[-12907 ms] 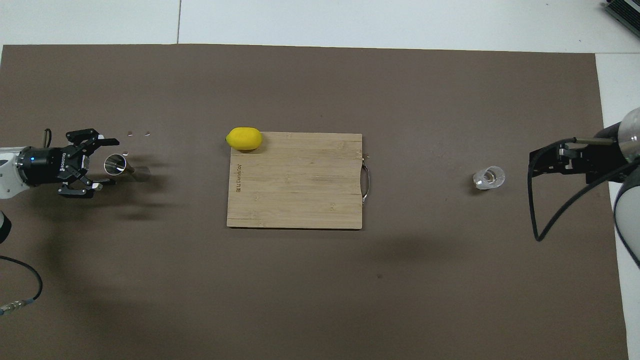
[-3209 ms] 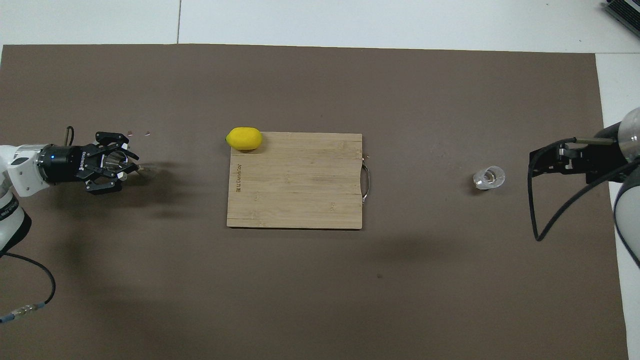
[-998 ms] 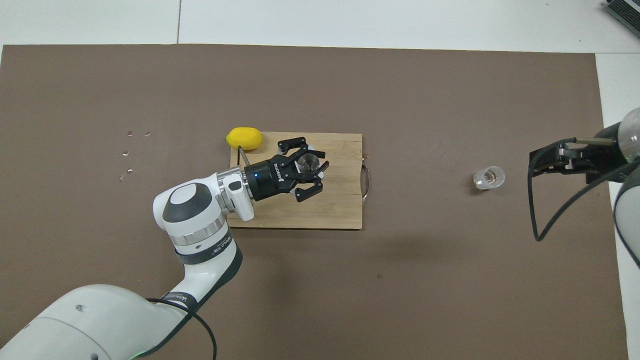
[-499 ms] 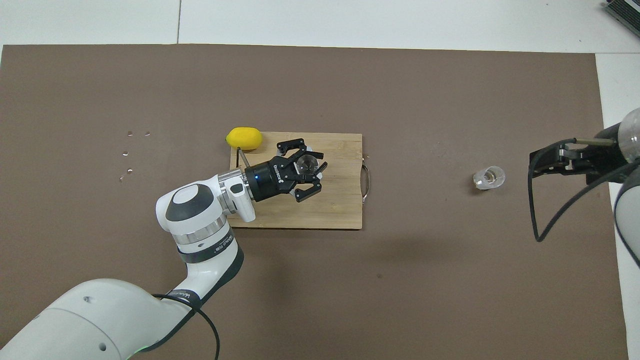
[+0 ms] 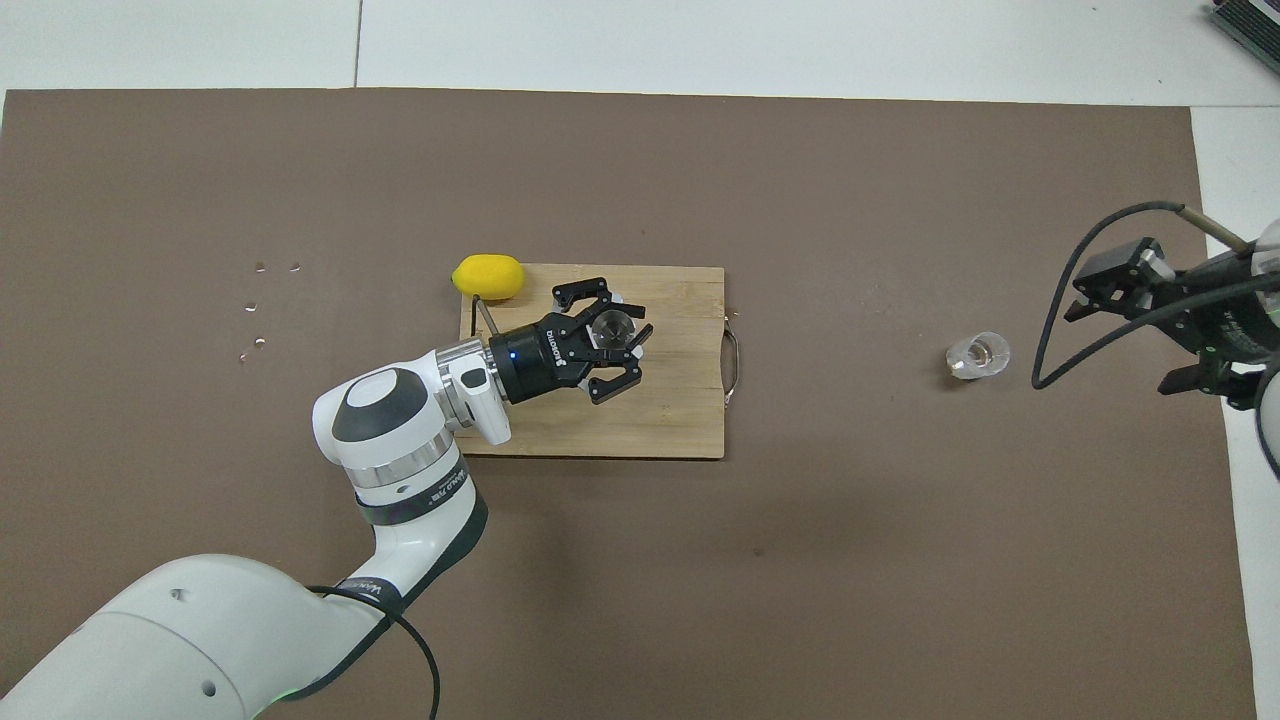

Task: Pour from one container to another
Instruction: 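Hold the cup over the board while the right gripper reaches the glass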

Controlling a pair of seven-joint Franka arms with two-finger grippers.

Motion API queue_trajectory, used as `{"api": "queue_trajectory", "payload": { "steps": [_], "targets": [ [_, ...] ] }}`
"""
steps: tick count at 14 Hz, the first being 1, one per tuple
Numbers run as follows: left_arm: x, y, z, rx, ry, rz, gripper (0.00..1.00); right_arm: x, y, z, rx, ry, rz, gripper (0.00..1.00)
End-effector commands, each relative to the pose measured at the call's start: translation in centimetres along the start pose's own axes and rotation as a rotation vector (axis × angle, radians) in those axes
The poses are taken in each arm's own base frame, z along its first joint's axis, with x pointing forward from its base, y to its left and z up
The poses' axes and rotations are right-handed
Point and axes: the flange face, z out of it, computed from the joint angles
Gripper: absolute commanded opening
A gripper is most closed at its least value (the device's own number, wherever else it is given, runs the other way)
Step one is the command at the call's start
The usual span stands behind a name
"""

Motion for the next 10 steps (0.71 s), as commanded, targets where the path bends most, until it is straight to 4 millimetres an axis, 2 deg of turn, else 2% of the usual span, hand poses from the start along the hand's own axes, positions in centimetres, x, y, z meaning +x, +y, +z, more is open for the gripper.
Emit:
{"api": "queue_trajectory", "payload": {
  "steps": [1,3,5,8,9,10],
  "targets": [
    [-0.3,0.2,-0.1,0.025,-0.005,0.018,0.00,2.0,1.7,3.0,0.037,-0.062,0.216,1.00],
    [-0.3,0.1,-0.1,0.027,-0.006,0.019,0.00,3.9,3.3,5.2,0.080,-0.105,0.304,1.00],
    [-0.3,0.1,-0.1,0.029,-0.006,0.019,0.00,5.0,4.1,7.9,0.098,-0.125,0.360,1.00],
    [-0.4,0.0,-0.2,0.035,-0.016,0.018,0.00,9.7,6.9,12.8,0.123,-0.250,0.484,1.00],
    [-0.4,-0.1,-0.3,0.037,-0.016,0.019,0.06,10.8,7.4,14.3,0.127,-0.265,0.488,1.00],
    [-0.2,-0.3,-0.3,0.041,-0.015,0.022,0.17,11.7,7.5,15.5,0.136,-0.269,0.495,1.00]
  ]
}}
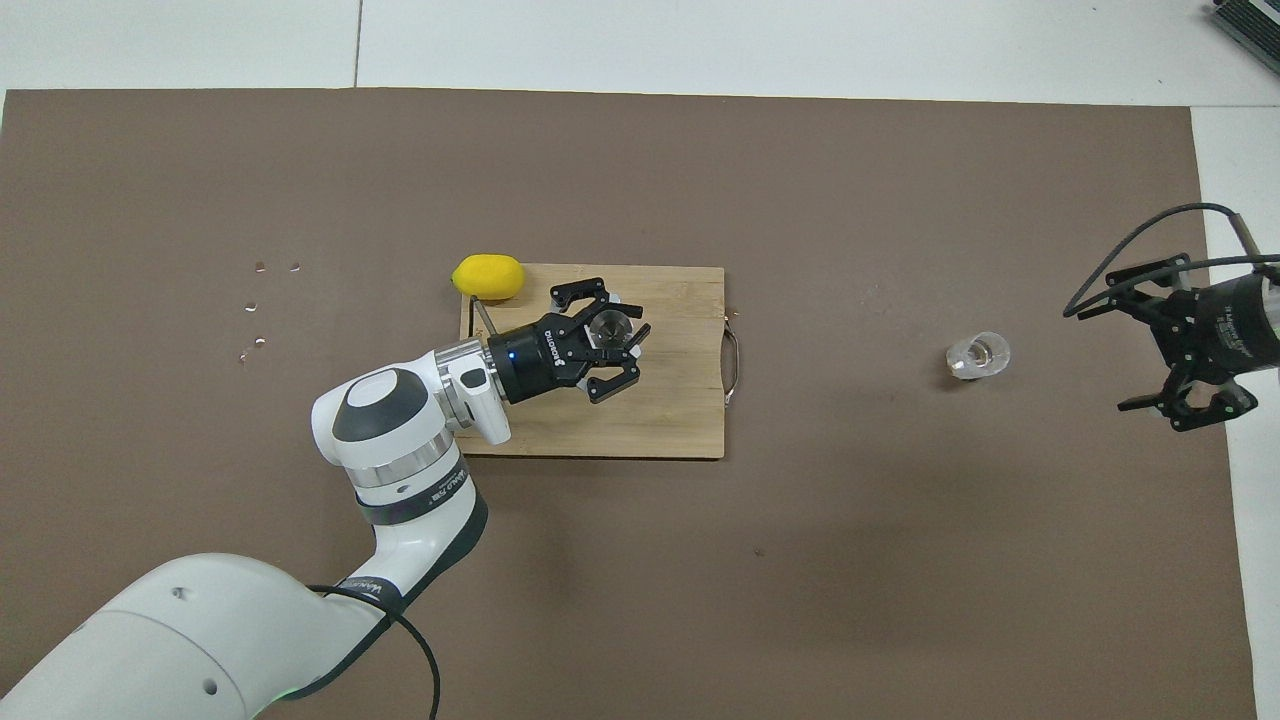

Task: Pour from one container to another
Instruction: 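Hold the cup over the board while the right gripper reaches the glass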

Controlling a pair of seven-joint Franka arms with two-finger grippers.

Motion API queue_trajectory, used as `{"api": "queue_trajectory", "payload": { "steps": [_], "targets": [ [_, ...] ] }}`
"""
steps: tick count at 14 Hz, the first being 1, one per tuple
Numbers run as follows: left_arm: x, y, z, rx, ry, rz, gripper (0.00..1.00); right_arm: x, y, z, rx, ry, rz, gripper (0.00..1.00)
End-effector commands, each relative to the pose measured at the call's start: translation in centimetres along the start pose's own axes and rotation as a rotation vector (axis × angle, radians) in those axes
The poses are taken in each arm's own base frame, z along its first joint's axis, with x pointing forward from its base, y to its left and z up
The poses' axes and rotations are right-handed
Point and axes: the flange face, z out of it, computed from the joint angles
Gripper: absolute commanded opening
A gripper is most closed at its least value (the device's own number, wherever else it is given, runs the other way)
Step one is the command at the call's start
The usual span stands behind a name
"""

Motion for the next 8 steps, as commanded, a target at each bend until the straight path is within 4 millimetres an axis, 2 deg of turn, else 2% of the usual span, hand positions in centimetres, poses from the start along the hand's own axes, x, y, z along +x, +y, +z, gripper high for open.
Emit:
{"api": "queue_trajectory", "payload": {
  "steps": [1,2,6,8],
  "targets": [
    [0.0,-0.2,0.0,0.033,-0.004,0.019,0.54,2.9,-0.8,3.0,0.035,-0.054,0.034,1.00],
    [0.1,-0.6,-0.2,0.045,-0.007,0.017,1.00,3.6,-1.0,3.6,0.051,-0.062,0.048,1.00],
    [0.2,-1.0,-0.5,0.059,0.000,0.013,1.00,5.7,-2.6,8.2,0.055,-0.053,0.039,1.00],
    [0.1,-1.4,-0.9,0.076,0.008,0.003,1.00,7.4,-3.2,10.3,0.058,-0.092,0.049,1.00]
  ]
}}
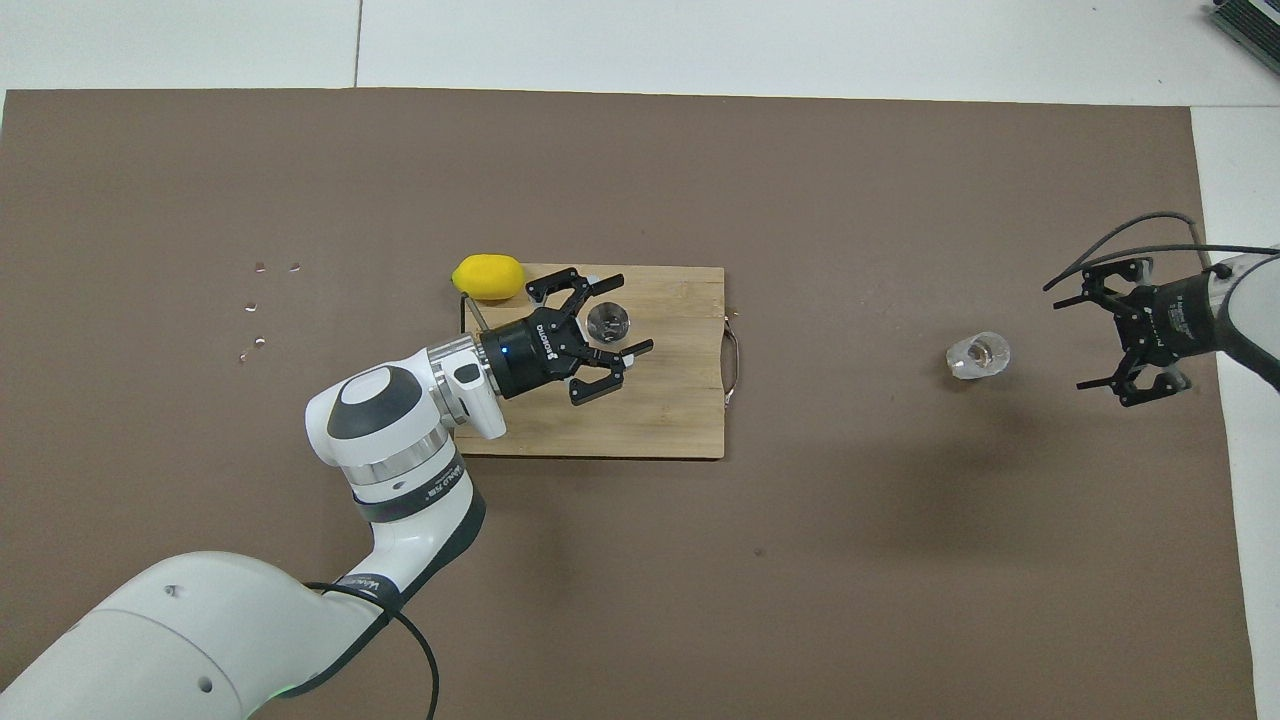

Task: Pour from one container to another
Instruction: 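Hold the cup over the board while the right gripper reaches the glass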

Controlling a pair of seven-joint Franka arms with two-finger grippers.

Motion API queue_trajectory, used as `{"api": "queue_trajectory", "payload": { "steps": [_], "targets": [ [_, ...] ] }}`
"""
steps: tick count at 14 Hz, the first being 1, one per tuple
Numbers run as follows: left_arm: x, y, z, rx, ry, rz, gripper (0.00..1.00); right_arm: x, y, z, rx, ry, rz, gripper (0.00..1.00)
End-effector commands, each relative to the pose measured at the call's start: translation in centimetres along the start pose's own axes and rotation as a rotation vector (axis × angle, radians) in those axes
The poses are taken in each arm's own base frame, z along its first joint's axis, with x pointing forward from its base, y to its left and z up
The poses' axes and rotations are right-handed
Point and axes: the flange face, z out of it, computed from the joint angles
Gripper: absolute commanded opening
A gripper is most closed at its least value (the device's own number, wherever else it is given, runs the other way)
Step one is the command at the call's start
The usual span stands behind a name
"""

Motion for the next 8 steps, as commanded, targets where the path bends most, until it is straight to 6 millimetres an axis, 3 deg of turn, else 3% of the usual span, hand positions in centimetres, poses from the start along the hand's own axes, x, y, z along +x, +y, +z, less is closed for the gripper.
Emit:
{"api": "queue_trajectory", "payload": {
  "steps": [1,4,8],
  "targets": [
    [0.0,-0.8,-0.5,0.039,0.006,0.011,1.00,1.9,-0.9,3.0,0.008,-0.061,-0.024,1.00],
    [0.0,-1.1,-0.8,0.042,0.009,0.010,1.00,3.1,-1.5,5.3,0.005,-0.100,-0.039,1.00],
    [-0.4,-1.7,-2.1,0.045,0.030,-0.001,1.00,2.3,-2.2,8.3,-0.015,-0.164,-0.031,1.00]
  ]
}}
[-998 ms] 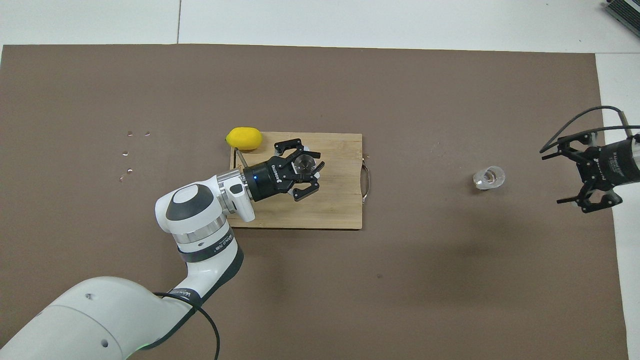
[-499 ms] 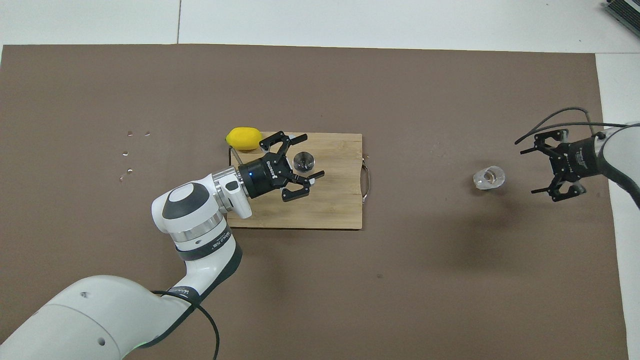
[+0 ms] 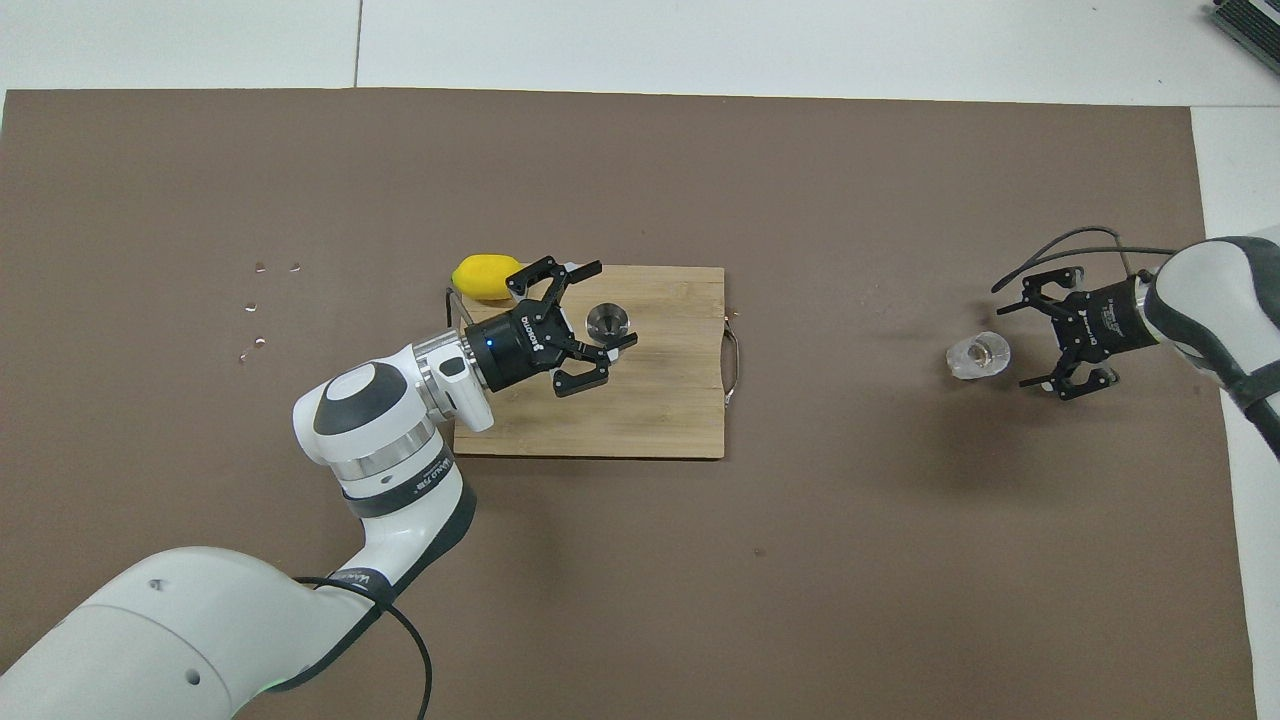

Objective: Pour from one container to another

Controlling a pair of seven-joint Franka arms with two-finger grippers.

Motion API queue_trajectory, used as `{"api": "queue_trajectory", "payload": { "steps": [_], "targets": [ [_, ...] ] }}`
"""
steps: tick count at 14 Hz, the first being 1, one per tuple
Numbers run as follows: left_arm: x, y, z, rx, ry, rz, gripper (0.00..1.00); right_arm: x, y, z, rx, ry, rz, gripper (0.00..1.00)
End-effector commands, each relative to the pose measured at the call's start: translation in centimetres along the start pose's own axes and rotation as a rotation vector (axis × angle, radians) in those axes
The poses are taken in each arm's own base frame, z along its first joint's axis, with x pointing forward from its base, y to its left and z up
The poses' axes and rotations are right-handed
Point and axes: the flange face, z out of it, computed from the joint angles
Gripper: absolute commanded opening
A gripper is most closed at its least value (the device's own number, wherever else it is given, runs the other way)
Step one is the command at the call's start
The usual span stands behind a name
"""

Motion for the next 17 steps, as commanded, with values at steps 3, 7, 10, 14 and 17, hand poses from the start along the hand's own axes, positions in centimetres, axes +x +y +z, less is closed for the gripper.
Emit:
{"api": "queue_trajectory", "payload": {
  "steps": [3,7,10,14,17],
  "targets": [
    [-0.3,-1.2,-2.4,0.015,0.053,-0.002,1.00,-0.5,0.6,2.5,-0.015,-0.081,-0.009,1.00],
    [-0.8,-1.5,-3.6,-0.002,0.042,0.005,1.00,-1.1,0.7,2.7,-0.037,-0.103,-0.020,1.00],
    [-1.0,-1.1,-3.2,-0.006,0.032,0.011,1.00,-1.8,0.2,2.7,-0.037,-0.107,-0.033,1.00],
    [-1.3,-0.4,-2.9,-0.017,0.025,0.016,1.00,-2.0,0.0,2.5,-0.005,-0.139,-0.011,0.95],
    [-1.9,0.7,-2.8,-0.035,0.017,0.010,1.00,-2.2,0.0,2.3,-0.004,-0.139,-0.013,0.80]
  ]
}}
